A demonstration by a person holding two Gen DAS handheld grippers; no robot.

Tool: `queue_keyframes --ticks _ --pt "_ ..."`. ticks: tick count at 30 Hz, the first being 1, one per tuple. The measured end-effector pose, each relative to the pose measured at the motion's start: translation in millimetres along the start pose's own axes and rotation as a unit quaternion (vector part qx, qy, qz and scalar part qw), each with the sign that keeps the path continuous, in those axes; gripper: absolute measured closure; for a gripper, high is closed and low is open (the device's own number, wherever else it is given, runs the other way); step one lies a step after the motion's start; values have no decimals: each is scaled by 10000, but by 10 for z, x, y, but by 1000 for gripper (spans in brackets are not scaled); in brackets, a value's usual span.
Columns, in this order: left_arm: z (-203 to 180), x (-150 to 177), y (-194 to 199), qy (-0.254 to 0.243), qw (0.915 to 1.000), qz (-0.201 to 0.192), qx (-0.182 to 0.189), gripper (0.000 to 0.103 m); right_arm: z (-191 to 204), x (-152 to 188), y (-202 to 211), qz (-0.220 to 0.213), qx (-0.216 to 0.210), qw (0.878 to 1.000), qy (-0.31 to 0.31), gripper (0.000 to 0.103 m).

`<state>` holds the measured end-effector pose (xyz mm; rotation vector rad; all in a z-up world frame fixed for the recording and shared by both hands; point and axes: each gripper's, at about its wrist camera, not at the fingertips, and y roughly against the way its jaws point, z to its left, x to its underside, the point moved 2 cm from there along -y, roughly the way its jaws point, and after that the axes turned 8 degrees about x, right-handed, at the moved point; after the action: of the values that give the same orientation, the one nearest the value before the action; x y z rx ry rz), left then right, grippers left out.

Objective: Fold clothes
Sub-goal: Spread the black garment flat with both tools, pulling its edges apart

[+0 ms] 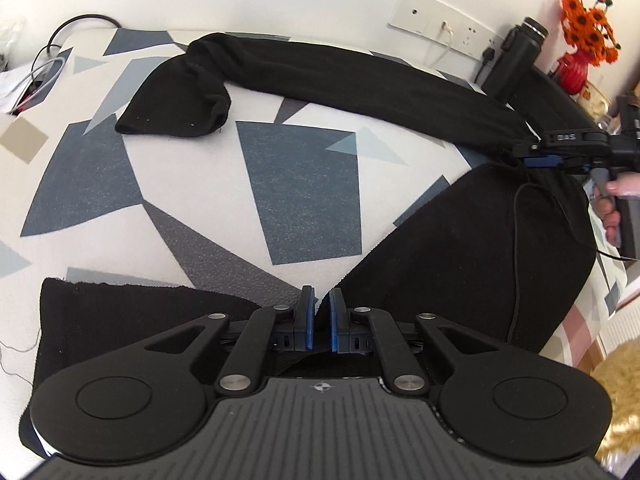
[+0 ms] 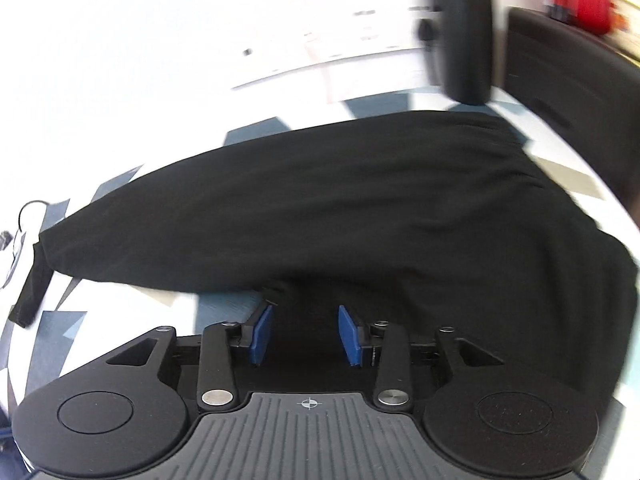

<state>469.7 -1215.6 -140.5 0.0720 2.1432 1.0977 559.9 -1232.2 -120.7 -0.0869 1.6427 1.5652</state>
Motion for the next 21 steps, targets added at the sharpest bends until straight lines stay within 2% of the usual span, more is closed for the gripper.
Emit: queue_keyframes --ticks 3,4,5,6,7,10,13,17,20,21 --pt "1 10 5 96 9999 -89 -43 94 190 -77 -222 260 196 9994 94 60" --pt "8 17 9 142 9998 -118 -37 94 213 -73 -279 333 329 9988 157 64" --pt "20 21 13 194 9997 -147 -20 94 225 -59 -290 293 442 9983 239 71" --pt "30 23 17 233 9996 -165 -2 94 223 -35 -267 252 511 9979 323 91" --pt "44 21 21 280 9994 -178 22 94 198 3 -234 263 476 9978 375 98" --pt "67 13 27 363 9991 -190 67 94 87 152 -90 270 170 9977 596 99" --pt "67 -4 23 327 9993 -149 79 94 15 299 47 287 39 9939 1062 99" --pt "91 -24 19 362 9992 -95 130 94 -67 433 182 397 -203 9904 1306 98" --pt "122 -37 17 504 9985 -81 190 94 -101 482 300 428 -528 9879 1391 90" --pt "134 -37 16 575 9981 -90 206 94 -118 479 341 407 -629 9875 1387 83"
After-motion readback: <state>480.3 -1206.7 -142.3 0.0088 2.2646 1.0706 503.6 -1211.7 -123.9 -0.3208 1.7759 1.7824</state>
